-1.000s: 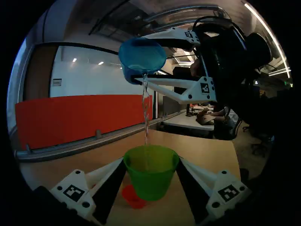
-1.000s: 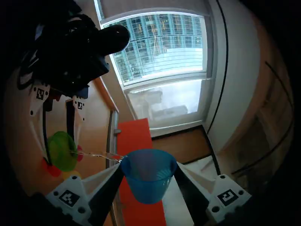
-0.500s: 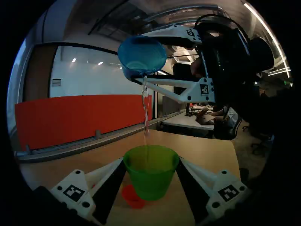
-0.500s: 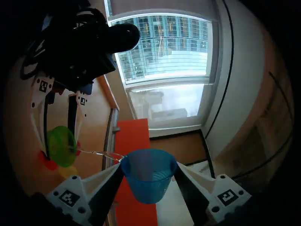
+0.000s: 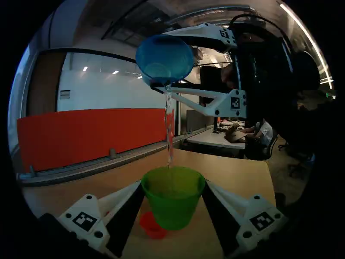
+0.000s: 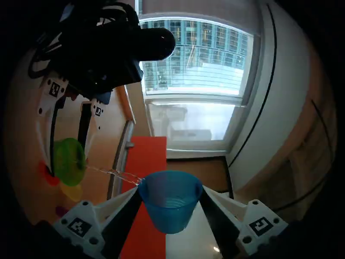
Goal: Pour water
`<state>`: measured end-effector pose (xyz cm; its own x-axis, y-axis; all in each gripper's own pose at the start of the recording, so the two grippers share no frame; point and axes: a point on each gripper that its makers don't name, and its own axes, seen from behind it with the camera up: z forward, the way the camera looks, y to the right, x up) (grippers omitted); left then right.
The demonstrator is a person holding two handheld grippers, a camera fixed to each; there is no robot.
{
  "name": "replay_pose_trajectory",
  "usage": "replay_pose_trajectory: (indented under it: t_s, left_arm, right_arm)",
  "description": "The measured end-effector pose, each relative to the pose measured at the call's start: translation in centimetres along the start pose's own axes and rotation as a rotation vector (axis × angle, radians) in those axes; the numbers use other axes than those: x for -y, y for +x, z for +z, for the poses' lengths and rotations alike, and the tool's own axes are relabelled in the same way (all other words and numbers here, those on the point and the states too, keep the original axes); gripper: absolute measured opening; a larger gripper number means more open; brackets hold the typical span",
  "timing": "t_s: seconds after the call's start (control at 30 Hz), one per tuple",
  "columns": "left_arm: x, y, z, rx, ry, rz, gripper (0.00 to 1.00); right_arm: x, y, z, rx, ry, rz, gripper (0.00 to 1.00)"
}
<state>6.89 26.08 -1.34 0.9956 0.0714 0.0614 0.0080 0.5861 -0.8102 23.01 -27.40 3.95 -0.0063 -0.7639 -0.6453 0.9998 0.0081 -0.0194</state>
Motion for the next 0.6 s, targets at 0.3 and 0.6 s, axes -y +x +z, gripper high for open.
replay_pose_trajectory:
  t_s: [0.3,0.6]
  left_arm:
    - [0.2,0.0,0.1,-0.001,0.003,-0.003,0.87]
    - [0.4,-0.1,-0.1,-0.003,0.008,-0.006,0.87]
  right_arm:
    - [0.1,0.6,0.1,-0.003,-0.006,-0.097,0.91]
    - [0.7,1.4,0.2,-0.007,-0.006,-0.160,0.91]
